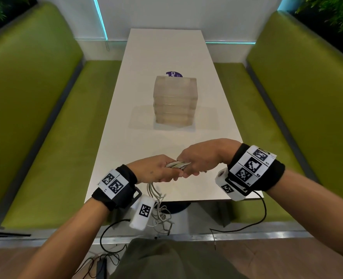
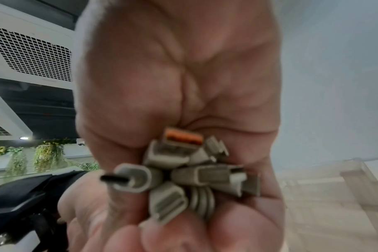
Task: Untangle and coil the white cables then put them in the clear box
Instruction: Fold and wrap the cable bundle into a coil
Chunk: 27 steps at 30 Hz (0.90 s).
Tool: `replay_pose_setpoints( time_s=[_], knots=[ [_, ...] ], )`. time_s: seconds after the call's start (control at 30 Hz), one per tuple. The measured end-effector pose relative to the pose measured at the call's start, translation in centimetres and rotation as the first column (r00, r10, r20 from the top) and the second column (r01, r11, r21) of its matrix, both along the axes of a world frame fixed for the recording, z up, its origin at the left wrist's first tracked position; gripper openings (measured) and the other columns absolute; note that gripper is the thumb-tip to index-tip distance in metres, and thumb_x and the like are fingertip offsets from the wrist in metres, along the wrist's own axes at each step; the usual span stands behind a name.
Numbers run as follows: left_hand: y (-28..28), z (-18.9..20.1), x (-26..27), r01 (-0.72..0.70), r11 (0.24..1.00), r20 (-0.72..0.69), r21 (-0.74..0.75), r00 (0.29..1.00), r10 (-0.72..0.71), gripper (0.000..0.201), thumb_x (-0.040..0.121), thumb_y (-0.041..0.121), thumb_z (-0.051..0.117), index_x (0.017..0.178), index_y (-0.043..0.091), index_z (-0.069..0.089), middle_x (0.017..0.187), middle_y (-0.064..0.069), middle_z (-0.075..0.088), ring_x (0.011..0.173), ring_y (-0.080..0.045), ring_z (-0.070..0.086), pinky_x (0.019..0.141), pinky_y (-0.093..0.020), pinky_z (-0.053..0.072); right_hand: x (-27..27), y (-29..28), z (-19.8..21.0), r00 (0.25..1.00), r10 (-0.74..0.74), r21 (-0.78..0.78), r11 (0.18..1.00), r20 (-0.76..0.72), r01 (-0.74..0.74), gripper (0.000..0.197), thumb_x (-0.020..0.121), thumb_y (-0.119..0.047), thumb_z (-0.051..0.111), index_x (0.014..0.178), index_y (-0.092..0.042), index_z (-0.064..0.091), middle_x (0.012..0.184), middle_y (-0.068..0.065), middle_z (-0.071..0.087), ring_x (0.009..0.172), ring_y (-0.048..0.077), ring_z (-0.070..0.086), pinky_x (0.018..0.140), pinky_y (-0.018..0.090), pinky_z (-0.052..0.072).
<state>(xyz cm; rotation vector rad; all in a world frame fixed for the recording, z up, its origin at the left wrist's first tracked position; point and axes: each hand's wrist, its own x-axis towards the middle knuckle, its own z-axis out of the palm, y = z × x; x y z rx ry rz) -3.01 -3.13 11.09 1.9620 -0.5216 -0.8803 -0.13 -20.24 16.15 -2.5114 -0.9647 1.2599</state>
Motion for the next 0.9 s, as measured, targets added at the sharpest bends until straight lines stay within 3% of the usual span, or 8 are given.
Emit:
replay_pose_setpoints(
  time_s=[0.1,0.17,0.33,0.5,0.57,0.67,0.77,0.9],
  knots=[
    [0.0,-0.4,-0.1,0.018,1.0,0.014,0.006,1.0,-0.018,0.03,0.083,0.042,0.056,0.071,0.014,0.056,0.058,0.003,0.044,0.051,-0.012,0.036,0.052,-0.023,0.03,-0.2,-0.1,-0.1,1.0,-0.008,-0.013,1.0,-0.002,0.008,0.022,0.093,-0.024,0.052,0.111,-0.013,0.061,0.071,0.001,0.053,0.066,0.018,0.049,0.05,0.013,0.04],
    [-0.2,-0.3,0.0,-0.024,0.999,-0.011,-0.024,1.0,0.024,0.032,0.082,0.042,0.057,0.076,0.01,0.059,0.06,0.0,0.046,0.051,-0.01,0.038,0.053,-0.022,0.031,-0.1,-0.2,0.2,1.0,0.003,-0.005,1.0,0.007,-0.003,0.015,0.093,-0.022,0.052,0.103,-0.017,0.062,0.076,0.003,0.054,0.069,0.018,0.049,0.06,0.023,0.042],
    [0.3,-0.3,-0.2,-0.137,0.947,-0.048,-0.291,0.991,0.128,0.041,0.081,0.047,0.056,0.1,0.011,0.059,0.068,-0.01,0.062,0.056,-0.013,0.058,0.058,-0.022,0.044,1.4,-1.0,3.3,0.984,-0.003,0.028,1.0,0.177,-0.002,0.007,0.093,-0.018,0.052,0.09,-0.02,0.058,0.079,-0.002,0.058,0.064,0.008,0.047,0.059,0.022,0.037],
    [0.3,-1.2,-0.6,-0.27,0.896,-0.05,-0.354,0.962,0.27,0.027,0.095,0.036,0.049,0.081,0.013,0.048,0.073,-0.018,0.062,0.064,-0.01,0.064,0.065,-0.017,0.042,2.9,-2.7,6.4,0.963,-0.151,0.11,0.986,0.225,0.129,0.009,0.094,-0.02,0.054,0.086,-0.015,0.056,0.067,-0.004,0.05,0.059,0.013,0.044,0.057,0.025,0.038],
    [0.0,-1.4,-0.5,-0.302,0.869,-0.068,-0.391,0.952,0.3,0.03,0.097,0.033,0.042,0.081,0.008,0.046,0.068,-0.016,0.057,0.06,-0.009,0.062,0.059,-0.013,0.042,3.4,-3.0,7.1,0.953,-0.166,0.126,0.982,0.253,0.137,0.01,0.094,-0.019,0.052,0.086,-0.018,0.057,0.068,-0.005,0.052,0.058,0.012,0.045,0.056,0.023,0.039],
    [-0.2,-1.9,-0.4,-0.348,0.798,-0.125,-0.492,0.936,0.33,0.049,0.089,0.057,0.049,0.077,0.01,0.044,0.055,0.007,0.04,0.051,-0.011,0.047,0.058,-0.017,0.039,3.8,-3.5,7.6,0.942,-0.198,0.178,0.972,0.27,0.153,0.016,0.094,-0.019,0.052,0.08,-0.024,0.056,0.067,-0.006,0.054,0.057,0.01,0.047,0.052,0.019,0.039],
    [-0.6,-1.5,0.0,-0.472,0.672,-0.301,-0.572,0.882,0.363,0.06,0.075,0.074,0.052,0.074,0.015,0.046,0.055,0.009,0.027,0.048,-0.009,0.026,0.056,-0.02,0.033,3.7,-3.8,7.1,0.929,-0.269,0.289,0.938,0.255,0.192,0.021,0.094,-0.016,0.052,0.073,-0.021,0.054,0.063,-0.006,0.054,0.053,0.008,0.046,0.048,0.014,0.039],
    [-0.9,-0.5,0.7,-0.593,0.542,-0.442,-0.595,0.805,0.396,0.055,0.091,0.06,0.029,0.081,0.012,0.054,0.049,0.008,0.025,0.043,-0.009,0.021,0.049,-0.02,0.031,3.0,-3.4,5.2,0.897,-0.406,0.485,0.829,0.174,0.28,0.024,0.095,-0.017,0.053,0.071,-0.018,0.053,0.061,-0.004,0.054,0.052,0.01,0.047,0.052,0.022,0.042]
  ],
)
